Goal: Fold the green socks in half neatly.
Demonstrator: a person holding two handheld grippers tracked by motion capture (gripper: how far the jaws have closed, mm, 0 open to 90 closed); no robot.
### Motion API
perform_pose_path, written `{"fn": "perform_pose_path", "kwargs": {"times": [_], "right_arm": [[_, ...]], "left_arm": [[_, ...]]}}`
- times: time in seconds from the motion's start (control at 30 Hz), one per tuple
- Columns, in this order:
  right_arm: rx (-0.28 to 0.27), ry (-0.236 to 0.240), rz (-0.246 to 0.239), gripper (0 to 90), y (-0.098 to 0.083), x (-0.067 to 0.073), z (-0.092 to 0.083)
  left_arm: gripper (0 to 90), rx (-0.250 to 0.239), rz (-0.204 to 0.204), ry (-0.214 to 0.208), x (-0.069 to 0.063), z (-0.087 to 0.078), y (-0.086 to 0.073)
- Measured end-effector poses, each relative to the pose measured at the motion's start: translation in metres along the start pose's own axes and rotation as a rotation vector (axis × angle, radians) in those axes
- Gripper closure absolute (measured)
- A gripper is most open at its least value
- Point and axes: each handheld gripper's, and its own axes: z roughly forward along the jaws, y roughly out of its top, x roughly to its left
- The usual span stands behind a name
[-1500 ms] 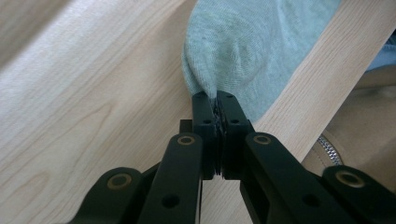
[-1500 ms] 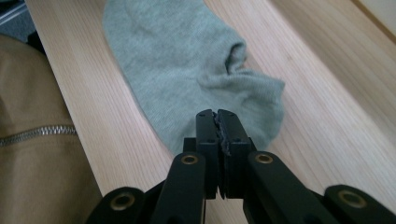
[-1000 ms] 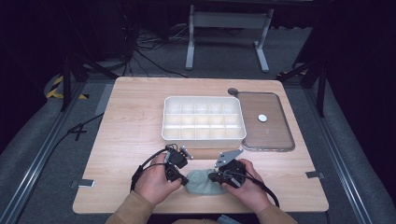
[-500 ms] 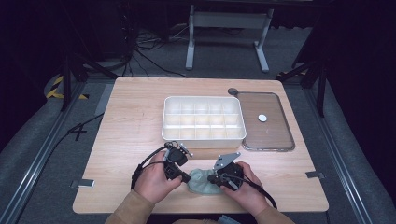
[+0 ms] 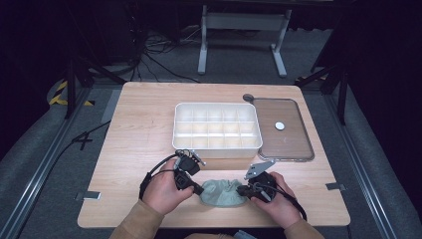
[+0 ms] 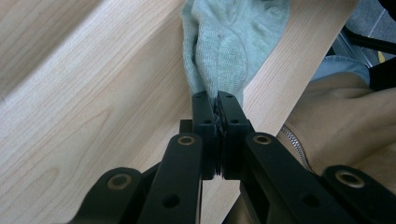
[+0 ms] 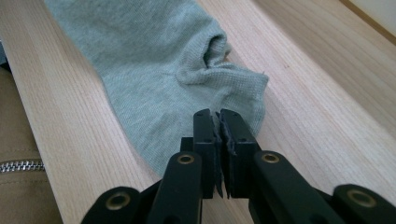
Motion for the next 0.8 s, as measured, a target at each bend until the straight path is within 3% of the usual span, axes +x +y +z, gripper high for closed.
{"fn": "perform_pose_path", "kwargs": {"times": [0.4,0.8], "right_arm": [[-0.013,0.025,-0.029,87.9,0.000,0.001,0.004],[-0.039,0.050,-0.048,88.1,-0.001,0.002,0.007]], "left_arm": [[88.0,-0.062,0.056,-0.014,-0.012,-0.003,0.014],[88.0,-0.078,0.096,-0.041,-0.022,0.008,0.033]]}}
